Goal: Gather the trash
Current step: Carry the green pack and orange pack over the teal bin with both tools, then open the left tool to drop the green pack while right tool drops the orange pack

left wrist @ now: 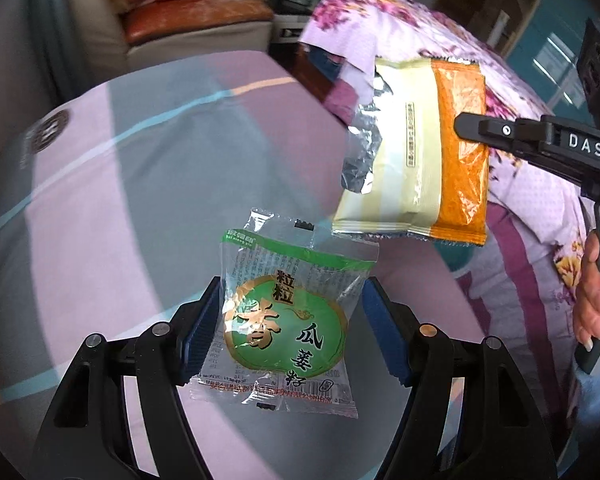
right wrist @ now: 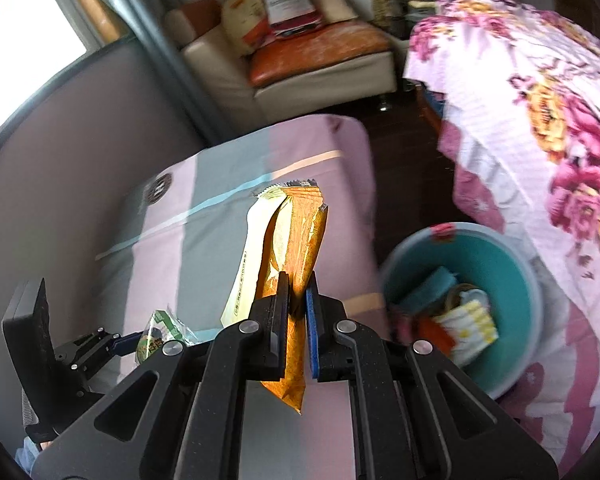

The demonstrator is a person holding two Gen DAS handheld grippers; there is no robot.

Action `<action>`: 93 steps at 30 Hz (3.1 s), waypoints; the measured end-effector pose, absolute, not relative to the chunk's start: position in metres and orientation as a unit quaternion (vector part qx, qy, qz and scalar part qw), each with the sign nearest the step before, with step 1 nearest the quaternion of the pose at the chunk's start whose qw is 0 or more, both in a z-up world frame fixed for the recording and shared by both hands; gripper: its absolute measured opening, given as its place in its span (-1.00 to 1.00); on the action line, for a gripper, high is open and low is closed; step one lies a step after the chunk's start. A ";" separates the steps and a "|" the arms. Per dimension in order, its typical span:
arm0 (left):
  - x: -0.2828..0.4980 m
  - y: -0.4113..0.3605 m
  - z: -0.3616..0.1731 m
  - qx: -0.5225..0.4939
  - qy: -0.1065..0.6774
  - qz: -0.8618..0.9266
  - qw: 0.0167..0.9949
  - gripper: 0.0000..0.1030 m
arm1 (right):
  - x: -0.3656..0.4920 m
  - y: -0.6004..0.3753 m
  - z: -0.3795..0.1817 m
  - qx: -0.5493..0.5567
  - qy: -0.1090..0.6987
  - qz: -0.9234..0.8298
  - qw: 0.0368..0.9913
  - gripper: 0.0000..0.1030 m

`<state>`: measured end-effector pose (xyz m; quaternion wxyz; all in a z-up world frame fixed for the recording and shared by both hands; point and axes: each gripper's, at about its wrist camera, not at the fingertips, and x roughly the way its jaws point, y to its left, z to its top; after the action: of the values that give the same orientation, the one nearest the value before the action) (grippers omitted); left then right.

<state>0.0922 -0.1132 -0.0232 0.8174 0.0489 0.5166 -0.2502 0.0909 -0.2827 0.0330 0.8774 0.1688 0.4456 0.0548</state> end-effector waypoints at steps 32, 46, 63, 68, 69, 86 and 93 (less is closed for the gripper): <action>0.097 -0.290 -0.046 0.143 0.534 -0.322 0.769 0.37 | 0.043 -0.457 0.013 0.228 0.405 -0.059 0.884 -0.85; 0.105 -0.316 -0.059 0.151 0.540 -0.339 0.755 0.37 | 0.048 -0.477 0.014 0.231 0.400 -0.078 0.883 -0.85; 0.115 -0.312 -0.061 0.154 0.537 -0.311 0.768 0.79 | 0.059 -0.477 0.006 0.230 0.414 -0.077 0.877 -0.85; 0.116 -0.300 -0.058 0.140 0.539 -0.302 0.773 0.79 | 0.063 -0.473 0.004 0.228 0.419 -0.075 0.876 -0.85; 0.116 -0.296 -0.057 0.136 0.540 -0.300 0.775 0.79 | 0.064 -0.472 0.003 0.227 0.421 -0.074 0.875 -0.85; 0.128 -0.254 -0.064 0.095 0.554 -0.254 0.787 0.79 | 0.085 -0.446 -0.019 0.214 0.464 -0.056 0.858 -0.80; 0.130 -0.247 -0.062 0.086 0.550 -0.250 0.792 0.79 | 0.089 -0.443 -0.031 0.217 0.486 -0.061 0.844 -0.57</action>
<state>0.1298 -0.2473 -0.0622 0.7922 0.0863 0.5497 -0.2504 0.0895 -0.4427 -0.0314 0.8442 0.2170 0.4863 -0.0613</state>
